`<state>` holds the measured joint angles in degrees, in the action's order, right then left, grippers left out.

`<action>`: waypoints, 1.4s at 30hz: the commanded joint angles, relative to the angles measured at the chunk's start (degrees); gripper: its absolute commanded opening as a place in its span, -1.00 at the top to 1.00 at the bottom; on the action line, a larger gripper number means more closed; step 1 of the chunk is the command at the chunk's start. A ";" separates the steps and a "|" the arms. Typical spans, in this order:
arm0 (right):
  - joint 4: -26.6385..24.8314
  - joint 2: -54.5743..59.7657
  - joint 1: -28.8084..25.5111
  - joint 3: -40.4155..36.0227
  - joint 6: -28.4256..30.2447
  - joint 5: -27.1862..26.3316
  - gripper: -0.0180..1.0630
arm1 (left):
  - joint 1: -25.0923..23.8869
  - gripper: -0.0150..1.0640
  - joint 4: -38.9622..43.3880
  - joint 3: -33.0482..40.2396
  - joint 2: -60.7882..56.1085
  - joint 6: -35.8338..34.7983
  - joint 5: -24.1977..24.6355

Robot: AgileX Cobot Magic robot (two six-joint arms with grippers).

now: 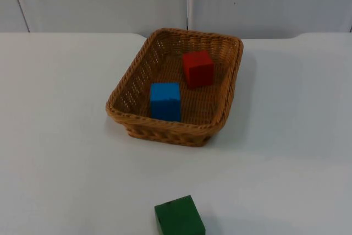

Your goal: Pick up one cube with each hand and place exactly two cubes into the same basket, leaving the remaining cube outside.

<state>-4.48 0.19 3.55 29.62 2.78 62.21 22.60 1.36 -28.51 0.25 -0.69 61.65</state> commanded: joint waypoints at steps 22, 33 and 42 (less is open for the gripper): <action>-0.18 -0.19 -0.44 -0.05 -0.37 -0.57 -0.98 | -4.07 -0.85 0.37 0.27 -0.25 -0.21 -0.06; -0.18 -0.19 -0.44 -0.05 -0.37 -0.57 -0.98 | -12.89 -0.85 0.37 0.27 -0.25 -0.21 -0.06; -0.18 -0.19 -0.44 -0.05 -0.37 -0.57 -0.98 | -17.57 -0.85 0.37 0.27 -0.25 -0.21 -0.06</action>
<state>-4.48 0.19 3.55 29.62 2.42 62.12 5.45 1.36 -28.51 0.25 -0.69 61.65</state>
